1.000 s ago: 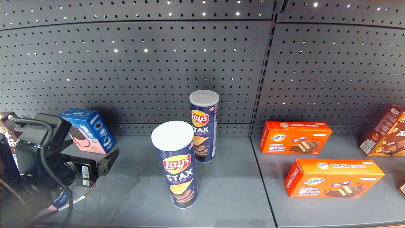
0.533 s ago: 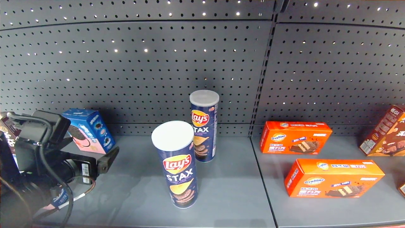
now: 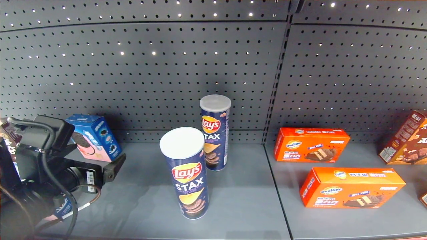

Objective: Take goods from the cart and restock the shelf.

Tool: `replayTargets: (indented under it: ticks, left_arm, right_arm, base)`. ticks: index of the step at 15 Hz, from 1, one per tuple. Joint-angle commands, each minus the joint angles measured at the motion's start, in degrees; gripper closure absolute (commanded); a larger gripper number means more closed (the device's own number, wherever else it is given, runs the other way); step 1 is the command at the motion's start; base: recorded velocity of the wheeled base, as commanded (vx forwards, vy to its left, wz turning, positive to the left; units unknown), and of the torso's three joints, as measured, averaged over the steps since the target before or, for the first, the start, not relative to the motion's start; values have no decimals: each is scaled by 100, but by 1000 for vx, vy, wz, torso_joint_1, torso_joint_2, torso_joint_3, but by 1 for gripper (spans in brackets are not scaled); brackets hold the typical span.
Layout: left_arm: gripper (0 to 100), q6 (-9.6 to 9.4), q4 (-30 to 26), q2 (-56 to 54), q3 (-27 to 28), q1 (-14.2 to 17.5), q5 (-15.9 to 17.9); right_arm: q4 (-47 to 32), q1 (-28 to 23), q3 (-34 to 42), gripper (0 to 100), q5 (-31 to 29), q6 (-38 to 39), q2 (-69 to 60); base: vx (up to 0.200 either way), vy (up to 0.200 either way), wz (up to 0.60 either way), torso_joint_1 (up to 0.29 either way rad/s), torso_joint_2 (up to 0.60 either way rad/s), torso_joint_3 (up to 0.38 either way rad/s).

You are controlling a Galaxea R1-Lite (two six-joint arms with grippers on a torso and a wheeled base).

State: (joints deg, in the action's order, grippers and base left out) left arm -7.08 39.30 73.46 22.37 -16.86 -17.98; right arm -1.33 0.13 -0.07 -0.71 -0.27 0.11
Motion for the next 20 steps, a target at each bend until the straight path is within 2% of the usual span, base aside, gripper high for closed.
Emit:
replayTargets:
  ticks: [1, 2, 5, 9, 12, 15, 17, 20]
  left_arm:
    - [0, -12, -19, -7, -136, -107, 5]
    - [0, -12, -19, -7, -374, -353, 14]
    - [0, -30, -28, 46, -629, -511, 23]
    - [0, -39, -2, 476, -418, -713, 23]
    - [0, -48, 7, 942, -66, -1021, 23]
    - [0, -329, 34, 1232, 13, -1135, 14]
    - [0, -346, 34, 1338, 118, -1144, 23]
    - [0, -346, 34, 1522, 338, -1381, 14]
  right_arm:
    - [45, -5, -10, 0, -61, 0, -11]
    - [107, 4, 7, 0, -52, 0, -11]
    - [107, 4, 7, 0, -52, 0, -11]
    - [107, 4, 7, 0, -52, 0, -11]
    - [107, 4, 7, 0, -52, 0, -11]
    - [107, 4, 7, 0, -52, 0, -11]
    - [107, 4, 7, 0, -52, 0, -11]
    - [98, 4, -1, 0, -61, 0, -11]
  base:
    - [0, 0, 0, 0, 0, 0]
    - [0, 0, 0, 0, 0, 0]
    - [0, 0, 0, 0, 0, 0]
    - [0, 0, 0, 0, 0, 0]
    - [0, 0, 0, 0, 0, 0]
    - [0, 0, 0, 0, 0, 0]
    - [0, 0, 0, 0, 0, 0]
    - [0, 0, 0, 0, 0, 0]
